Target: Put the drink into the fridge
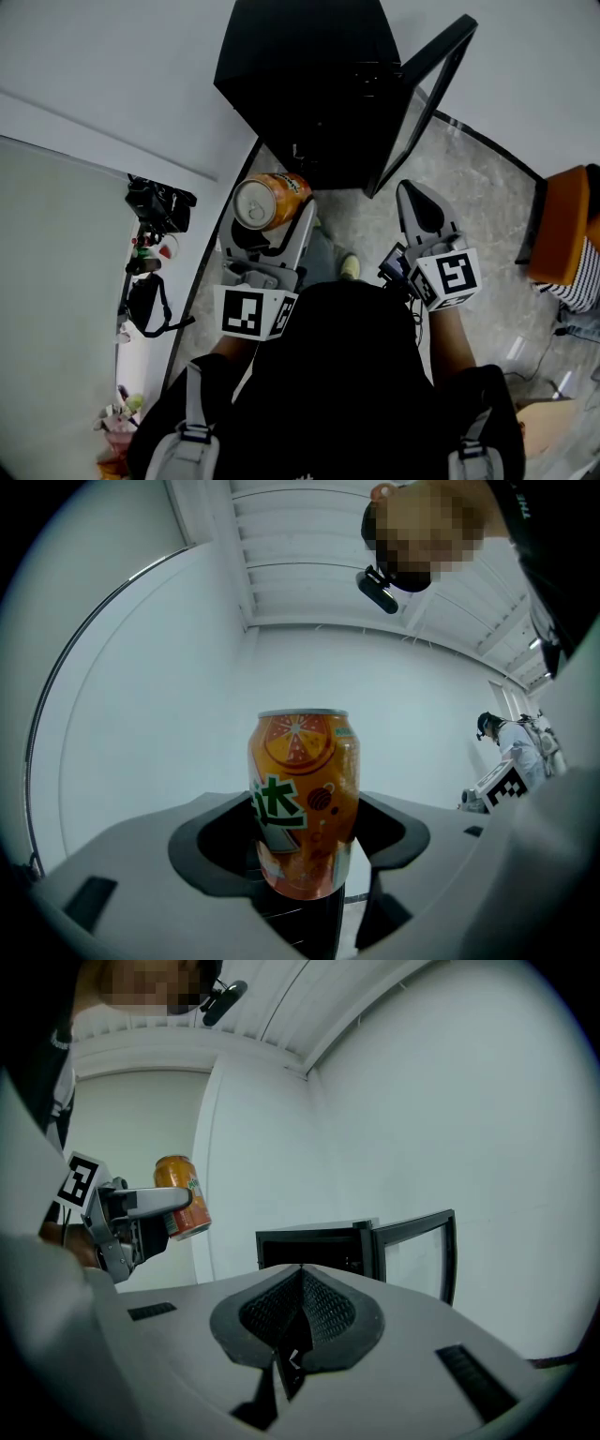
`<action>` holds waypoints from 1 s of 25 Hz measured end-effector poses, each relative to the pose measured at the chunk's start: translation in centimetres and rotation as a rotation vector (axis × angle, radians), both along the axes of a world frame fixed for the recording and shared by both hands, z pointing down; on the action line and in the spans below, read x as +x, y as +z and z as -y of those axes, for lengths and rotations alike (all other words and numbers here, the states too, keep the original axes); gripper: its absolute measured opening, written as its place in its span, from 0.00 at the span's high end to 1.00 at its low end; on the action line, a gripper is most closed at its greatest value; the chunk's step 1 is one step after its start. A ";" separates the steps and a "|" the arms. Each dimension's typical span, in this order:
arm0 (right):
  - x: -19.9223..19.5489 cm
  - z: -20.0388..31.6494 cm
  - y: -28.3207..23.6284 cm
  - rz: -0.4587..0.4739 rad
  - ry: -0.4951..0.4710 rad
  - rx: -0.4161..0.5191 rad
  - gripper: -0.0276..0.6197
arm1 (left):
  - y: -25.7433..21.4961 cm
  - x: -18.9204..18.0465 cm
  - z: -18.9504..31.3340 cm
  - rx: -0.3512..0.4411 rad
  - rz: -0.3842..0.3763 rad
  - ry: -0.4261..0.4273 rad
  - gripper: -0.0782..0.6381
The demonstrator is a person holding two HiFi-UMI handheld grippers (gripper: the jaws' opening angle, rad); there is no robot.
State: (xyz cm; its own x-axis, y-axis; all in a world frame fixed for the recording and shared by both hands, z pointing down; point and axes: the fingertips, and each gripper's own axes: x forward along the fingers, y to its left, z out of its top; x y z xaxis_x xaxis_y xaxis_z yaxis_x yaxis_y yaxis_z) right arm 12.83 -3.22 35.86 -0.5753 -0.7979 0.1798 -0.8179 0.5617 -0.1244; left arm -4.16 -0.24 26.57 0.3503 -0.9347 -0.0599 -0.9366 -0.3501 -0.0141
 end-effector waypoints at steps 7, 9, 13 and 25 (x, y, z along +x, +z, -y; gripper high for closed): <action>-0.3 -0.1 0.4 0.011 0.002 0.011 0.94 | 0.2 -0.3 0.2 -0.005 -0.013 0.010 0.43; -0.4 -0.1 0.3 0.010 0.001 0.017 0.94 | 0.4 -0.4 0.4 -0.010 -0.016 0.012 0.43; -0.5 0.2 1.1 -0.019 0.013 -0.043 0.94 | 0.8 -0.9 1.0 -0.023 -0.027 0.017 0.43; -3.0 4.2 1.5 -0.019 0.003 -0.049 0.94 | 2.5 -2.8 5.7 -0.061 -0.033 0.021 0.43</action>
